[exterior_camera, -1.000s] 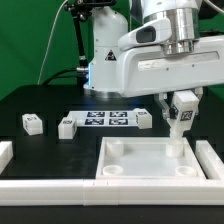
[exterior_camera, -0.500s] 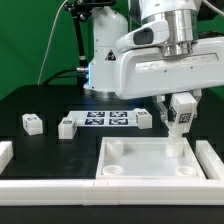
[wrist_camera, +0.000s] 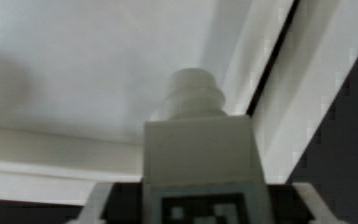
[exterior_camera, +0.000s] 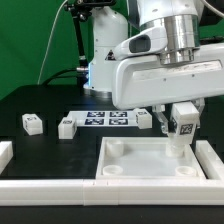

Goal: Assemble one leg

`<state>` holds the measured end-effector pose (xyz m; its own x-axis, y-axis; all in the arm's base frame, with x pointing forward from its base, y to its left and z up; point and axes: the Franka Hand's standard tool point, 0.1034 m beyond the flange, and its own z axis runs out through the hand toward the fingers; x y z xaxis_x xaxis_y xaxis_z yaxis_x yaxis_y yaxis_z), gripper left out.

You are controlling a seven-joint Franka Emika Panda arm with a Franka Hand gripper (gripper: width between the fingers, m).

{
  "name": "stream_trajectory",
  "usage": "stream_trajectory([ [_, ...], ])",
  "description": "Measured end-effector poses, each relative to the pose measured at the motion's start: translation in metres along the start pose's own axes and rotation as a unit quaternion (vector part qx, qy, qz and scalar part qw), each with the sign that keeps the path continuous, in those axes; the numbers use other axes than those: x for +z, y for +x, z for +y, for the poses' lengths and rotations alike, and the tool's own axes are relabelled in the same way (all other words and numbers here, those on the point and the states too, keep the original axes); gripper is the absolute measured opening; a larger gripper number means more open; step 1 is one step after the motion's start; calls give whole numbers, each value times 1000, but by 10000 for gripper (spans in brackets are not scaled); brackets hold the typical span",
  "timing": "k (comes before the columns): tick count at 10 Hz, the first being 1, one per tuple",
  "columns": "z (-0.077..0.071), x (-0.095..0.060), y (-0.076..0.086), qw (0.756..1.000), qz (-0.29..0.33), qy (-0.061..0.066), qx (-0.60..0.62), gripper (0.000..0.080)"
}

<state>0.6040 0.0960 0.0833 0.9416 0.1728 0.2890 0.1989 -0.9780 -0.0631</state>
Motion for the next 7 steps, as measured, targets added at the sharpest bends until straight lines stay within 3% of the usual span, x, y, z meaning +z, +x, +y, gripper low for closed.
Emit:
stream_trajectory([
  [2, 2, 0, 0, 1000, 19, -6, -1, 289],
  [4, 10, 0, 2, 997, 73, -24, -7, 289],
  [7, 9, 8, 0, 997, 68, -22, -6, 289],
])
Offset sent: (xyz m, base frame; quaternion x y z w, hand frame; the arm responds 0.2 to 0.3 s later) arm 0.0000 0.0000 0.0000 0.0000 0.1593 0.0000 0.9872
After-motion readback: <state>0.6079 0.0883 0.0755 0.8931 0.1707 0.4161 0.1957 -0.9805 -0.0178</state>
